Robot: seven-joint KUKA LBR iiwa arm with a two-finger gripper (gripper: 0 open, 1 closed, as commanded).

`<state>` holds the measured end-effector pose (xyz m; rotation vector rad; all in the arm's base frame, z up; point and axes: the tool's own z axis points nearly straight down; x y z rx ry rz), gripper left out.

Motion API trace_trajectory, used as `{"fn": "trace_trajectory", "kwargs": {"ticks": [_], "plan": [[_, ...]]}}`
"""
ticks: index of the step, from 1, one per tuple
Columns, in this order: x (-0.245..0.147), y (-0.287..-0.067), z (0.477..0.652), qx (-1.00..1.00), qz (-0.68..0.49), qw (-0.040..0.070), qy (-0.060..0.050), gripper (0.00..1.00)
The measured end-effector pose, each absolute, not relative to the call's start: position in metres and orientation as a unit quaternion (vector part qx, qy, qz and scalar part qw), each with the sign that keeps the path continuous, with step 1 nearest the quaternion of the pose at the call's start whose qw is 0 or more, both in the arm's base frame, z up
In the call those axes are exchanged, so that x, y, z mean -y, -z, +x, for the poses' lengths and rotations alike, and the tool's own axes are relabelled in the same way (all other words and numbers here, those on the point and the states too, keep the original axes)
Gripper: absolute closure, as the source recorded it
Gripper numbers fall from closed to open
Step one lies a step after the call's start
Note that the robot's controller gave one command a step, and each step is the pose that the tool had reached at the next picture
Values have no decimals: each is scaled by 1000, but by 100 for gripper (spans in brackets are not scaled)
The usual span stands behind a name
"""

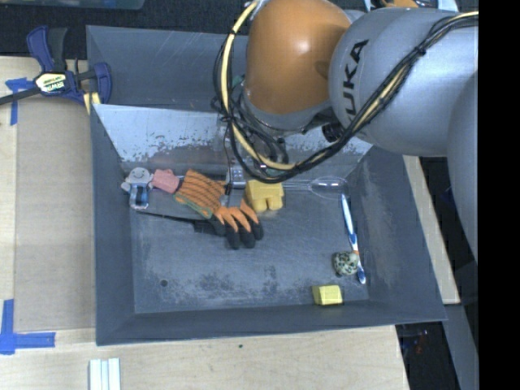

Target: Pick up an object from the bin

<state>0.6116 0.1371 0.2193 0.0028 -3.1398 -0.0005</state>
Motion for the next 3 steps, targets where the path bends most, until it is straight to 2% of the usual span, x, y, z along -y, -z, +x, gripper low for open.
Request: {"fn": "trace_trajectory", "kwargs": {"ticks": [1, 2, 3], "plan": [[-137, -222, 613, 1000, 0, -2, 1, 0], [-90, -130, 615, 1000, -30, -4, 1, 0], [-63, -69, 615, 993, -115, -6, 3, 0]]}}
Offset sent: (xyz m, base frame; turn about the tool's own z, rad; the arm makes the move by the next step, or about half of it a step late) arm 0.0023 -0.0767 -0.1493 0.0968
